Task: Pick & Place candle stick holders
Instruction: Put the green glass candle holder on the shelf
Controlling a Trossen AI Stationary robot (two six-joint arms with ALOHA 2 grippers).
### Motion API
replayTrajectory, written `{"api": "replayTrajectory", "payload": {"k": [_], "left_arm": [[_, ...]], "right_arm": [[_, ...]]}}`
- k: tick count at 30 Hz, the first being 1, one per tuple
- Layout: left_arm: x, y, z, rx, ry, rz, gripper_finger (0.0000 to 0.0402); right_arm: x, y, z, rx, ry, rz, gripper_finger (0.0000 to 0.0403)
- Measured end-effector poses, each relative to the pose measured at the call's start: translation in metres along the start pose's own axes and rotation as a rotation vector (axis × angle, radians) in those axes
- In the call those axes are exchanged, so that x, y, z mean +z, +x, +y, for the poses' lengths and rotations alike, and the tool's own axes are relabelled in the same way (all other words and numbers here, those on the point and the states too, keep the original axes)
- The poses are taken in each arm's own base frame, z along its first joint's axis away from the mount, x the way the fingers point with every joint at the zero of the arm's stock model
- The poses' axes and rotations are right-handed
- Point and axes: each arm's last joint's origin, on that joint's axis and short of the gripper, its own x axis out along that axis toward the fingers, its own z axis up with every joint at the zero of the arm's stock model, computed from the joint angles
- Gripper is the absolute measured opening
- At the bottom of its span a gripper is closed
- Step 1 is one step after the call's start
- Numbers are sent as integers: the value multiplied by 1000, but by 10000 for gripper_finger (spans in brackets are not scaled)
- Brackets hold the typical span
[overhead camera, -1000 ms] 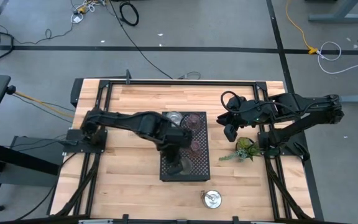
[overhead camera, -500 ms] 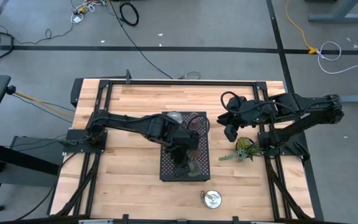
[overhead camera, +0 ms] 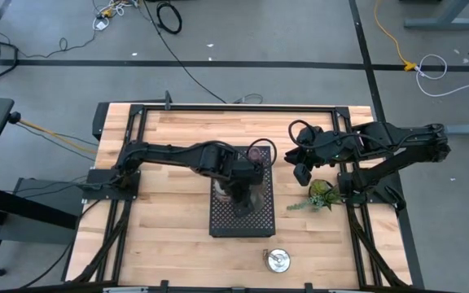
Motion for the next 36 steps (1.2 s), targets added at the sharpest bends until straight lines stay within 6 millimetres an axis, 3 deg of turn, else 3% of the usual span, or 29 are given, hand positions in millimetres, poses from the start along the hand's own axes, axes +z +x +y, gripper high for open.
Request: {"api": "replayTrajectory", "payload": {"k": [6,36], "left_arm": [[-2,0,-4,-87,1,50,31],[-1,0,-15,-159,13,8,64]], "right_arm": [[-1,0,-1,-5,-3,7,80],[-2,0,-2,-16,-32,24,80]]}}
